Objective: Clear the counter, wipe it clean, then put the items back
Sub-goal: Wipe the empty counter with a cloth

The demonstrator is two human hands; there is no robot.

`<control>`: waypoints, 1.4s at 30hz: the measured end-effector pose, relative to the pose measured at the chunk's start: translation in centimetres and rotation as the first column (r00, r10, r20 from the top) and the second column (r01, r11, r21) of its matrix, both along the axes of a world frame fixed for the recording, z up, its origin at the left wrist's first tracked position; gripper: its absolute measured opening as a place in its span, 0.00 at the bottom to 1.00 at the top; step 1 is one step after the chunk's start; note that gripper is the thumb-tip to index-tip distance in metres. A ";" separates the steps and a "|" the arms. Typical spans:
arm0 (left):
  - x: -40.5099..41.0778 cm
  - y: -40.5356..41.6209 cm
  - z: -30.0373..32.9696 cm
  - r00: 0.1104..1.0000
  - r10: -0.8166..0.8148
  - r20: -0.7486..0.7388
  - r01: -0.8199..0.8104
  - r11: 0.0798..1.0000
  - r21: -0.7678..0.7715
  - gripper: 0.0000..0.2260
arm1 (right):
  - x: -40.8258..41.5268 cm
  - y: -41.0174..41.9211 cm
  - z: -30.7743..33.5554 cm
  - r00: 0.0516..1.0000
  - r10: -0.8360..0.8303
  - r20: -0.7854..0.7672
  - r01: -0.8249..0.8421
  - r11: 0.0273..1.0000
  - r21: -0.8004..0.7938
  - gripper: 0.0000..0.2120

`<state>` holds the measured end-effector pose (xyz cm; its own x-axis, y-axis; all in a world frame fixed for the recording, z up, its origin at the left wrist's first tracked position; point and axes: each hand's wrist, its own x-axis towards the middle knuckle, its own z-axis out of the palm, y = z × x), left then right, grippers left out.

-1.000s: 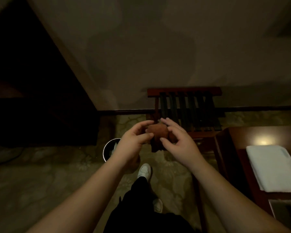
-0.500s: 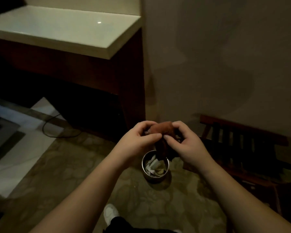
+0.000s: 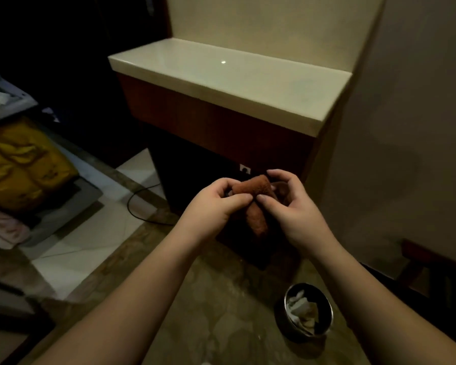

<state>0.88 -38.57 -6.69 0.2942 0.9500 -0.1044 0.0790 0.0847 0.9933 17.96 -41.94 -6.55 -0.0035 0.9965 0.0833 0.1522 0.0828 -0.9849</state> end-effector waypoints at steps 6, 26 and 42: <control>-6.5 4.7 2.4 0.992 0.064 0.111 -0.062 0.998 -0.026 0.04 | -6.6 6.3 2.9 0.991 0.070 0.116 -0.081 0.993 0.089 0.14; -15.0 27.2 9.9 0.875 0.290 0.388 -0.284 0.956 -0.073 0.10 | -18.0 31.0 10.3 0.717 0.079 0.693 -0.369 0.886 0.281 0.30; -20.9 48.8 8.5 0.927 0.309 0.214 -0.329 0.942 0.065 0.13 | -23.6 55.2 11.1 0.728 0.053 0.683 -0.290 0.927 0.237 0.12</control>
